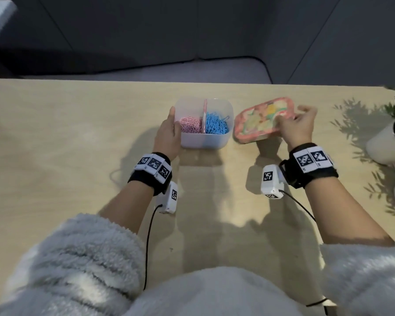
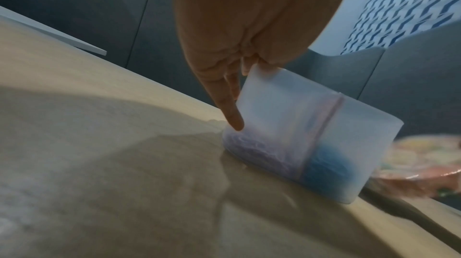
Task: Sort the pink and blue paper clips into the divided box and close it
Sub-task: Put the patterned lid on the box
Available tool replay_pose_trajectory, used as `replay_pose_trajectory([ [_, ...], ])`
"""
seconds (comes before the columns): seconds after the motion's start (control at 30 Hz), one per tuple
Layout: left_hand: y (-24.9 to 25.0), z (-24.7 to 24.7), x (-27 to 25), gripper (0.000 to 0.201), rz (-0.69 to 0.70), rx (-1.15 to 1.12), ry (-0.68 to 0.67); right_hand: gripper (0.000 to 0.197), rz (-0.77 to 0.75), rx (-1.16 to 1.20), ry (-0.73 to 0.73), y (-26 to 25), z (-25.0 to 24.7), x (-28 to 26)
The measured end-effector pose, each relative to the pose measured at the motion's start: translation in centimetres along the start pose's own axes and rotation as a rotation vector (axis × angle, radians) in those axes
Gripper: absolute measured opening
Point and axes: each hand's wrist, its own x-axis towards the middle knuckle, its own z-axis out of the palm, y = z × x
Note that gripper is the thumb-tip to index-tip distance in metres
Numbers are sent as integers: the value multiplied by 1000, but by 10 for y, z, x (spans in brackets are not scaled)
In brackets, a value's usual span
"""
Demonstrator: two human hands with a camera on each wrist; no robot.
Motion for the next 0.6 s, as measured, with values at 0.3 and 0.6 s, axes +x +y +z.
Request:
replay_pose_trajectory([
  [0.3, 6, 13, -20, 49, -46, -54, 70, 46, -178, 246, -181, -52, 36, -53],
  [0.6, 20, 2, 18, 81, -170, -455, -3, 61, -121, 23, -267, -29, 80, -54],
])
